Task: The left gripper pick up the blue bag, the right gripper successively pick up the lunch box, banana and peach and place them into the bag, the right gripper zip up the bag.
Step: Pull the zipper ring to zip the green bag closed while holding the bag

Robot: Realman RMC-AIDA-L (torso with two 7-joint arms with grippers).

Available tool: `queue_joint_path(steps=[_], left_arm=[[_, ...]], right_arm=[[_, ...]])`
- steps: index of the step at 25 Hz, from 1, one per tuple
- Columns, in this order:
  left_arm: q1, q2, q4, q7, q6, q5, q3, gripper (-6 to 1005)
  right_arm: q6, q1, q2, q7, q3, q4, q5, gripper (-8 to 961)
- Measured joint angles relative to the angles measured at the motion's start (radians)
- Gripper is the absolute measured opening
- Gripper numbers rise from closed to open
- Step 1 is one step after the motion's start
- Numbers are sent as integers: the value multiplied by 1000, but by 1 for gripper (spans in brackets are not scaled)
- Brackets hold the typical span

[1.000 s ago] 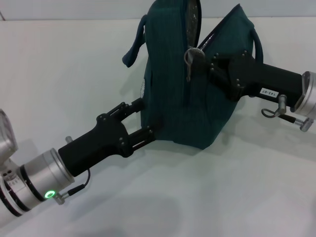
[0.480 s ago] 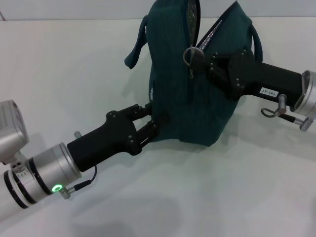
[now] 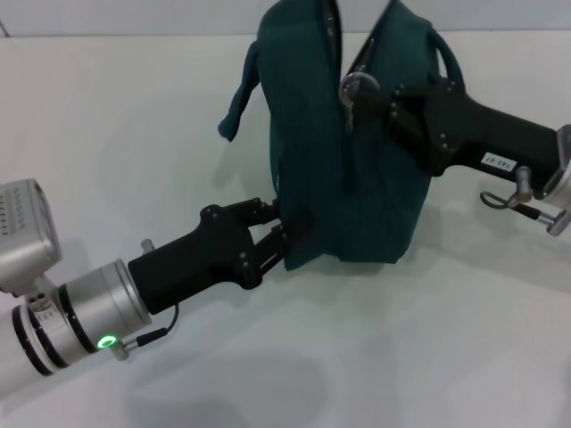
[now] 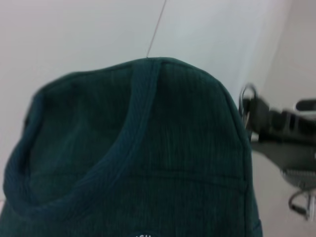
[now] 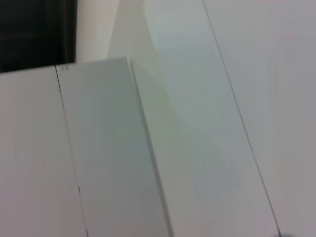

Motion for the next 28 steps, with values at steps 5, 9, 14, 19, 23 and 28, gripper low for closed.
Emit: queue_joint_path(steps=[5, 9, 14, 19, 23, 28], left_arm=[[1, 0, 2, 2, -10, 8, 34, 253], [0, 0, 4, 3, -17, 9, 64, 217], [6, 2, 4, 4, -19, 12, 103, 176], [11, 3, 4, 8, -21, 10, 110, 135], [11, 2, 4, 12, -21, 6, 110, 73], [9, 2, 4, 12, -21, 6, 109, 53]], right_arm=[[-16, -2, 0, 1, 3, -1, 27, 5], [-17, -1, 0, 6, 5, 0, 51, 5], [-11, -1, 0, 46, 3, 0, 94, 5], [-7, 5, 0, 66, 0, -1, 95, 5], [-4, 7, 0, 68, -20, 1, 98, 5], [-1, 7, 0, 88, -21, 2, 99, 5]])
